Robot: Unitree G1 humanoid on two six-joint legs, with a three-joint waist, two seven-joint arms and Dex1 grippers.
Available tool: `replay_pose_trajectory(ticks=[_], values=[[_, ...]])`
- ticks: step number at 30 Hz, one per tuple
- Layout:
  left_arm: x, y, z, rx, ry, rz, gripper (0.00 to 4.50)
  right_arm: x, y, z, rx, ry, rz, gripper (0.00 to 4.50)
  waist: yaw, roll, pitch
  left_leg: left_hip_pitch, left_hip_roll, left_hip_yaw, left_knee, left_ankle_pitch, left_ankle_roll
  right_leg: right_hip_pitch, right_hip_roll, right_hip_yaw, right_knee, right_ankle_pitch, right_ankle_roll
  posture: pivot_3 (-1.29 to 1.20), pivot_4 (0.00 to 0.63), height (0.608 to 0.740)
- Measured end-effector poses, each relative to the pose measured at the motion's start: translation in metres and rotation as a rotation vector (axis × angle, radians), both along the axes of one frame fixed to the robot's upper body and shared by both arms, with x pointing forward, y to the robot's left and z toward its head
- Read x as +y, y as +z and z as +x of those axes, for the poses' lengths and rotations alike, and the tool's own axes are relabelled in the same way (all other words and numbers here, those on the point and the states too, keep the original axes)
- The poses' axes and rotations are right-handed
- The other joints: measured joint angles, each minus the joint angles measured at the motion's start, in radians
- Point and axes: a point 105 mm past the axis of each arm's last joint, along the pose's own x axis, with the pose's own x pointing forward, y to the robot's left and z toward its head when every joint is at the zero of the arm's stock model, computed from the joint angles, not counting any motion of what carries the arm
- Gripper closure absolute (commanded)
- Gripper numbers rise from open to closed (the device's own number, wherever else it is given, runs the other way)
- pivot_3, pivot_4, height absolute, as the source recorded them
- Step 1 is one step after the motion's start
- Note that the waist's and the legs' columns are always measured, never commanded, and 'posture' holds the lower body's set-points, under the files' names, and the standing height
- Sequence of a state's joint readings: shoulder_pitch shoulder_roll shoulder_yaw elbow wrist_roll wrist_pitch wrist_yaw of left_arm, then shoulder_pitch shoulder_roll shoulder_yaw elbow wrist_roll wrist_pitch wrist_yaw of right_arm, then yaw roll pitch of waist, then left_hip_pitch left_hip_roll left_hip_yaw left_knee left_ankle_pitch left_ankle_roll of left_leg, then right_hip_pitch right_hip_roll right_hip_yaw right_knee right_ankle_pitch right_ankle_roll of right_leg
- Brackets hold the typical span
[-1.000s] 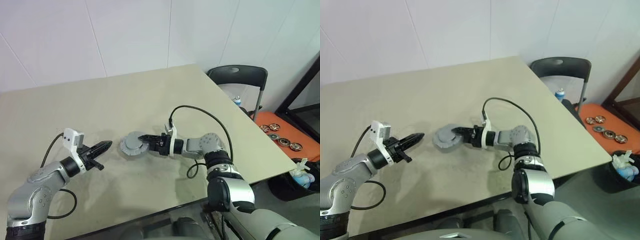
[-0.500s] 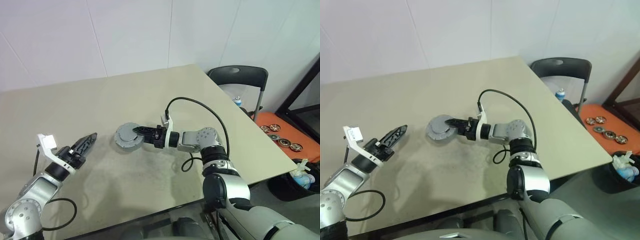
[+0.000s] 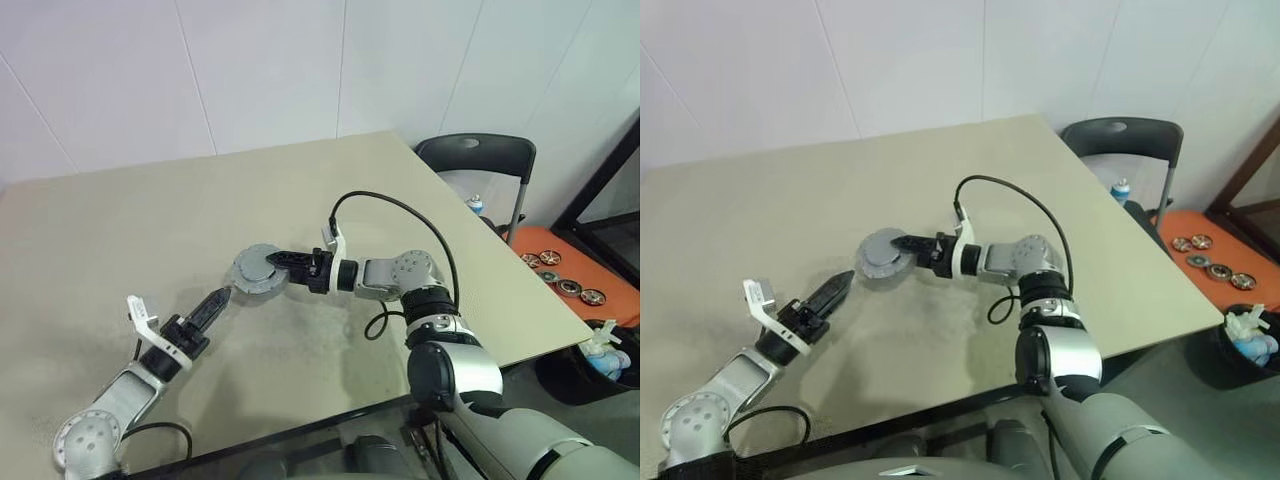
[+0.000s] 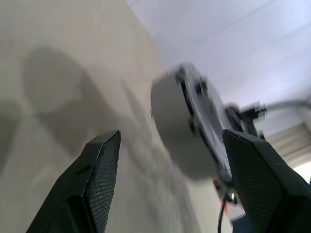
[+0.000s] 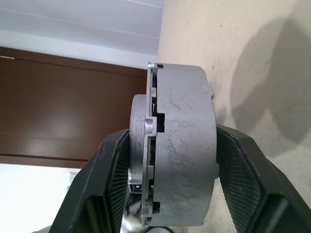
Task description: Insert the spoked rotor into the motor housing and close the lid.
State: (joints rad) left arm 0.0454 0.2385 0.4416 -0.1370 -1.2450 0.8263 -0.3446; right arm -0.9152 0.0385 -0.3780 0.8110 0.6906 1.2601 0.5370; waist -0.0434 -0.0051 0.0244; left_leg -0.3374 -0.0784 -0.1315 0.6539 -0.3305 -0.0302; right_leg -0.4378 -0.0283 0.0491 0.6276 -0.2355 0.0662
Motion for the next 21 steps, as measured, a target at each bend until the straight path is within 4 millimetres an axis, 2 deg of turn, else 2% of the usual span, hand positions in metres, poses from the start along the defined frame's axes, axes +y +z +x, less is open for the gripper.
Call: replay_pose_trajectory(ticks=[4, 13, 21], values=[[-0.019, 0.009, 0.014, -0.043, -0.047, -0.014, 0.95, 0.001, 0.001, 0.0, -0.003, 0.003, 0.002, 2.11, -0.003, -0.001, -0.001, 0.0, 0.0, 0.001, 0.0, 0.0, 0.0, -0.001, 0.0, 0.001, 0.001, 0.0, 0.0, 0.0, 0.0, 0.74], [-0.028, 0.006, 0.021, -0.032, -0.078, -0.013, 0.95, 0.0, 0.001, 0.0, -0.007, 0.003, -0.006, 2.11, -0.001, -0.002, -0.001, -0.001, 0.0, 0.001, 0.001, 0.0, 0.0, -0.001, 0.0, 0.001, 0.001, 0.0, 0.0, 0.0, 0.0, 0.74], [-0.042, 0.008, 0.037, -0.032, -0.063, -0.08, 0.95, -0.003, 0.002, 0.004, -0.02, -0.022, -0.002, 2.11, -0.001, -0.003, -0.002, -0.001, -0.001, 0.001, 0.005, 0.0, 0.001, 0.0, -0.001, 0.001, 0.002, 0.0, 0.0, 0.0, 0.0, 0.74]])
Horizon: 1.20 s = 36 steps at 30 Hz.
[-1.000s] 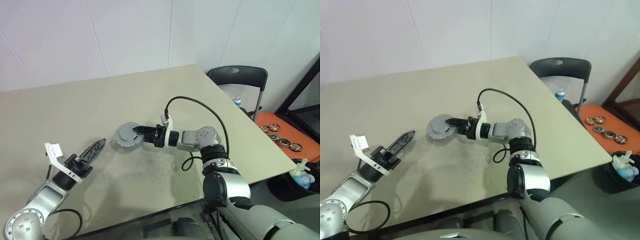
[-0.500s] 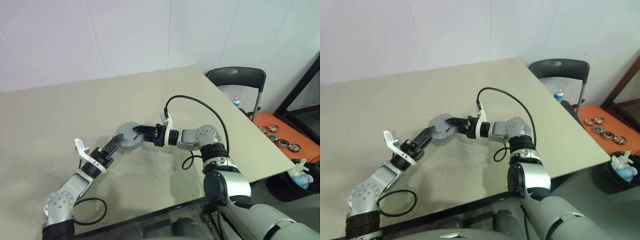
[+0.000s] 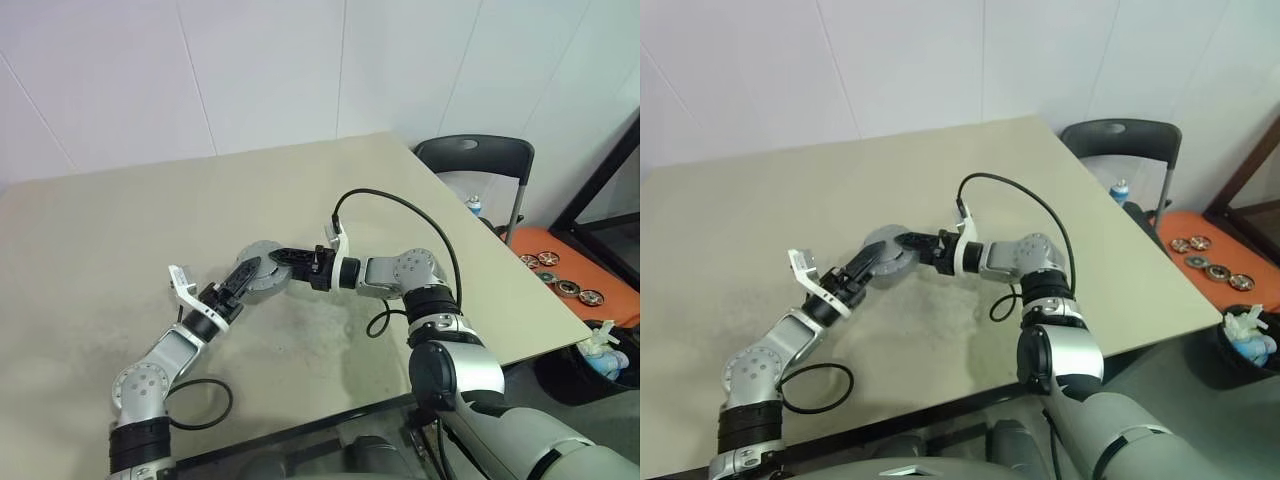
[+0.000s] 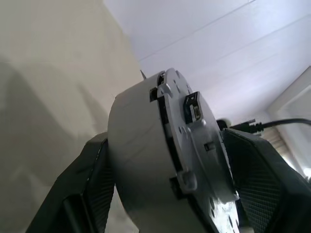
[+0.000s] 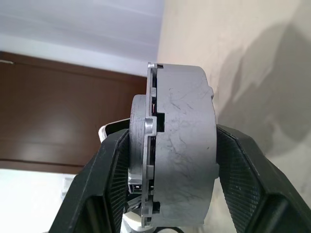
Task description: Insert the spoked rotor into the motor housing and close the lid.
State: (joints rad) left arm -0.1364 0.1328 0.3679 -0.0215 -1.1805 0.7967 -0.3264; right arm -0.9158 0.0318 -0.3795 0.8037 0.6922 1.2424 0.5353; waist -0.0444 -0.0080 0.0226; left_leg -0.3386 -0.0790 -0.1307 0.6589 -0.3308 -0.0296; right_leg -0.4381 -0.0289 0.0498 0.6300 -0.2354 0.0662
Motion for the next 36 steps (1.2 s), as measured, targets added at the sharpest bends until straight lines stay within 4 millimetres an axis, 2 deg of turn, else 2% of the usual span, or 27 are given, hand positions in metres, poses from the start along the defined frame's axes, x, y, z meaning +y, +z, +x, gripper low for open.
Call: replay_pose_trajectory(ticks=[11, 22, 28, 36], values=[[-0.019, 0.004, 0.004, 0.089, -0.006, -0.178, 0.95, -0.003, 0.004, 0.002, -0.02, -0.013, -0.001, 2.11, 0.001, -0.001, 0.0, 0.0, 0.0, 0.0, 0.004, -0.001, 0.001, 0.001, 0.0, 0.0, 0.001, 0.001, 0.001, 0.0, 0.0, 0.74], [-0.013, 0.001, 0.001, 0.14, -0.011, -0.24, 0.95, 0.0, 0.001, 0.002, -0.016, -0.011, -0.015, 2.11, 0.001, -0.001, 0.0, 0.0, 0.0, 0.0, 0.004, -0.001, 0.001, 0.002, 0.0, 0.0, 0.001, 0.001, 0.001, 0.0, 0.0, 0.74], [-0.011, -0.002, 0.0, 0.121, -0.014, -0.28, 2.05, 0.001, 0.0, 0.002, -0.009, -0.014, -0.011, 2.11, 0.001, -0.001, 0.0, 0.0, -0.001, 0.0, 0.004, -0.001, 0.001, 0.002, 0.0, 0.0, 0.001, 0.001, 0.001, 0.0, 0.0, 0.74], [-0.006, -0.004, 0.001, 0.114, -0.022, -0.301, 2.1, 0.001, -0.002, 0.003, -0.006, -0.021, -0.012, 2.11, 0.0, -0.001, -0.001, 0.0, -0.001, 0.0, 0.004, -0.001, 0.001, 0.002, 0.0, 0.0, 0.001, 0.001, 0.0, 0.0, 0.0, 0.74]])
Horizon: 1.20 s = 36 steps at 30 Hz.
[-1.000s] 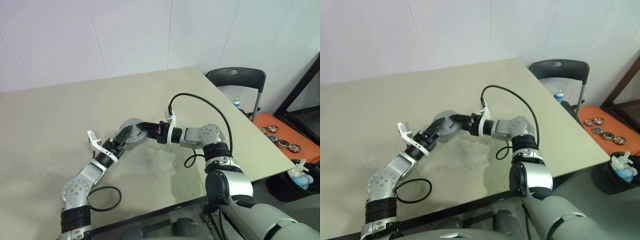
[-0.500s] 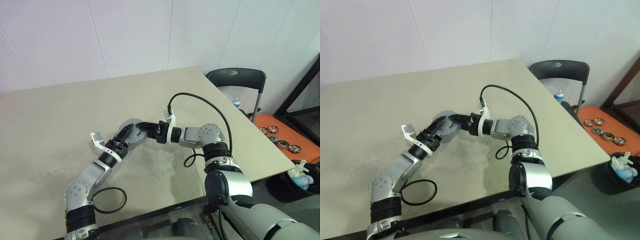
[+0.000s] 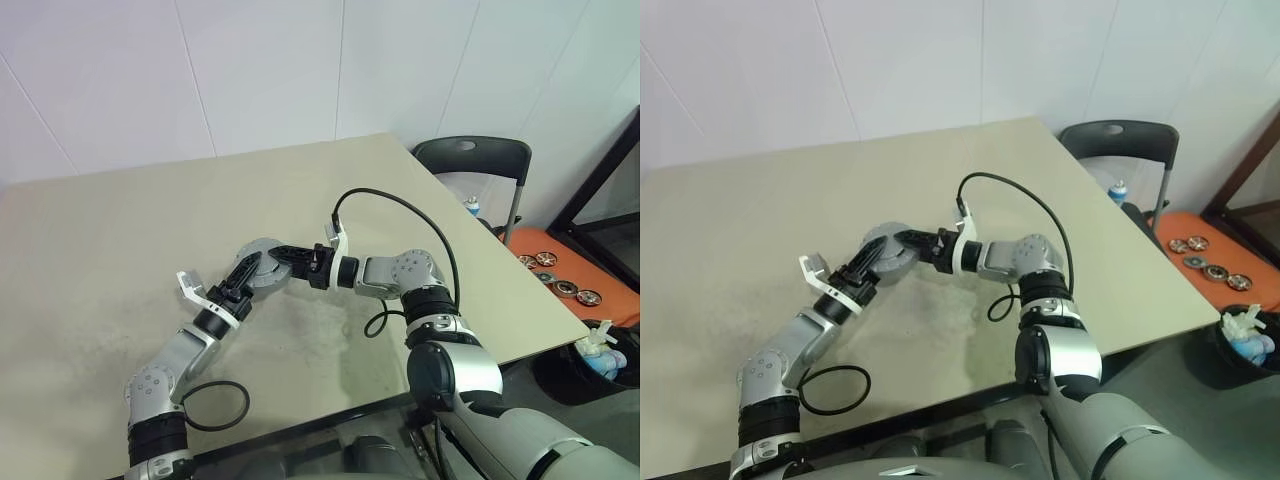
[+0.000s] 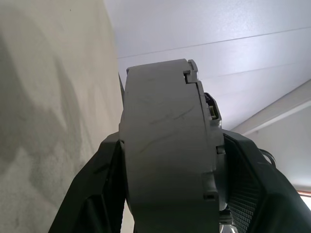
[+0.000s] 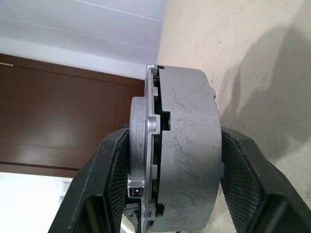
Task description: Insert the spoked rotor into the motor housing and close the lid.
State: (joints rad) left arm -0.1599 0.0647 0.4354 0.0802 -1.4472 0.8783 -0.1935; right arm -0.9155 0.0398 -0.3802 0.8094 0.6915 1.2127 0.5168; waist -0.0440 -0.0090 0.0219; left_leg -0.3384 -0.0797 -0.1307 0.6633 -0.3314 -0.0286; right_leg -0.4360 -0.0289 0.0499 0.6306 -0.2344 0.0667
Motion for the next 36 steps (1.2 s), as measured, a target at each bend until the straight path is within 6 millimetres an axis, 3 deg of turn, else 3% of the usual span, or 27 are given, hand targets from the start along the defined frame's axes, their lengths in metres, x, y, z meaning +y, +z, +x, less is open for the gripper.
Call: replay_pose_trajectory(ticks=[12, 17, 31, 36], values=[[-0.001, 0.006, 0.001, -0.007, 0.016, 0.003, 2.1, 0.002, 0.004, 0.002, -0.067, -0.001, 0.0, 2.11, 0.0, 0.0, 0.0, 0.0, 0.0, 0.0, 0.0, 0.0, 0.0, 0.0, 0.0, 0.0, 0.0, 0.0, 0.0, 0.0, 0.0, 0.74], [-0.005, 0.009, 0.001, 0.014, 0.017, 0.036, 2.1, 0.006, -0.002, -0.003, -0.121, 0.027, -0.051, 0.51, 0.001, -0.001, 0.0, 0.0, 0.0, 0.0, 0.0, 0.0, 0.0, 0.0, 0.0, 0.0, 0.0, 0.0, 0.0, 0.0, 0.0, 0.74], [0.0, 0.008, 0.003, 0.05, 0.05, 0.09, 2.1, 0.002, -0.01, 0.0, -0.089, 0.003, -0.073, 0.51, 0.001, -0.001, -0.001, 0.0, 0.0, 0.0, 0.0, 0.0, 0.0, 0.0, 0.0, 0.0, 0.0, 0.0, 0.0, 0.0, 0.0, 0.74], [0.026, 0.015, 0.007, 0.031, 0.129, 0.133, 2.1, -0.008, -0.013, 0.004, -0.092, -0.021, -0.081, 0.51, -0.001, -0.001, -0.001, 0.0, 0.0, 0.0, 0.0, 0.0, 0.0, 0.0, 0.0, 0.0, 0.0, 0.0, 0.0, 0.0, 0.0, 0.74]])
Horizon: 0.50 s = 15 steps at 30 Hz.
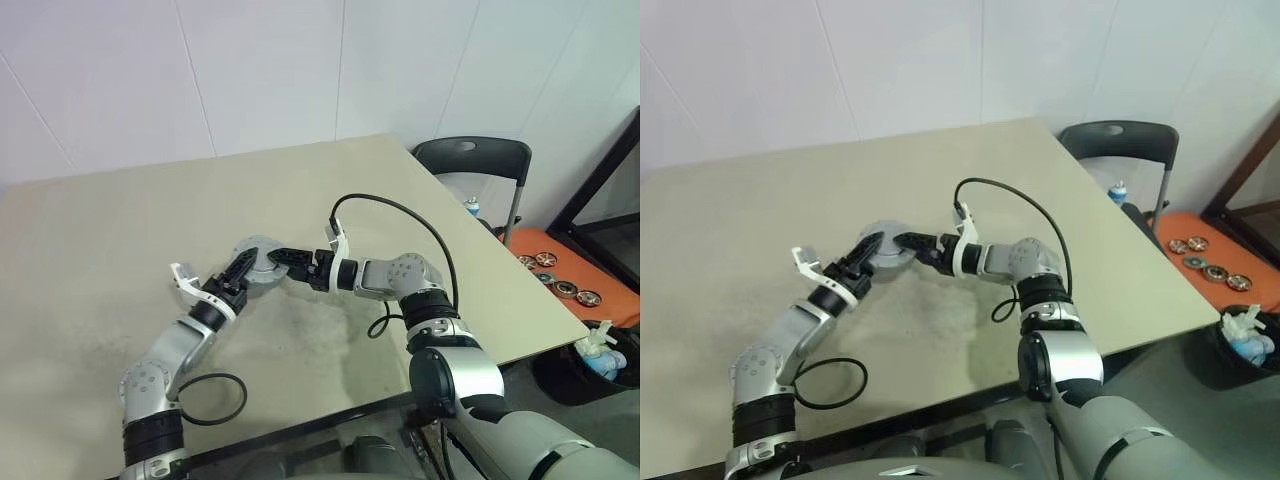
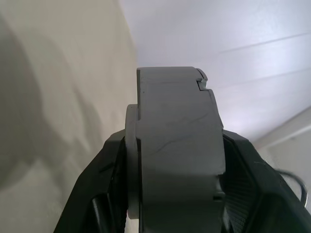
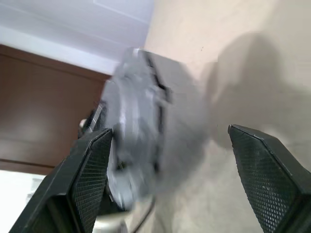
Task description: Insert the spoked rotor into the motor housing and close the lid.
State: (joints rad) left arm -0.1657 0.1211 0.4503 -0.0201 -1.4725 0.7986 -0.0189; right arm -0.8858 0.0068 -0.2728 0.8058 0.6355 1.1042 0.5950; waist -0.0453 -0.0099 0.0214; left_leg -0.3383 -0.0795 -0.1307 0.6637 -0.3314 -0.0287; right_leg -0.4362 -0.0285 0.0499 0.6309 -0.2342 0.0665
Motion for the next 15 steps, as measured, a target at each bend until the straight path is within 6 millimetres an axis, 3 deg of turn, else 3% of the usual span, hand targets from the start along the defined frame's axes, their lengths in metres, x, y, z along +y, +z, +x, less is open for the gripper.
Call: replay_pose_trajectory(ticks=[6, 10, 15], values=[[0.032, 0.015, 0.0, -0.051, 0.107, 0.028, 2.1, -0.003, -0.015, -0.002, 0.029, -0.002, -0.047, 0.51, 0.001, -0.001, 0.0, 0.0, 0.0, 0.0, 0.0, 0.0, 0.0, 0.0, 0.0, 0.0, 0.0, 0.0, 0.0, 0.0, 0.0, 0.74], [0.051, 0.025, -0.012, -0.085, 0.153, 0.101, 2.1, -0.001, -0.018, -0.002, 0.032, 0.001, -0.055, 0.51, -0.001, -0.001, 0.0, 0.0, 0.0, 0.0, 0.0, 0.0, 0.0, 0.0, 0.0, 0.0, 0.0, 0.0, 0.0, 0.0, 0.0, 0.74], [0.106, 0.015, -0.039, -0.014, 0.306, 0.217, 2.1, 0.004, -0.02, -0.001, 0.02, 0.012, -0.075, 0.51, -0.007, -0.001, 0.0, 0.0, 0.001, 0.0, 0.0, 0.0, 0.0, 0.0, 0.001, 0.0, 0.001, 0.0, 0.0, 0.0, 0.0, 0.74]])
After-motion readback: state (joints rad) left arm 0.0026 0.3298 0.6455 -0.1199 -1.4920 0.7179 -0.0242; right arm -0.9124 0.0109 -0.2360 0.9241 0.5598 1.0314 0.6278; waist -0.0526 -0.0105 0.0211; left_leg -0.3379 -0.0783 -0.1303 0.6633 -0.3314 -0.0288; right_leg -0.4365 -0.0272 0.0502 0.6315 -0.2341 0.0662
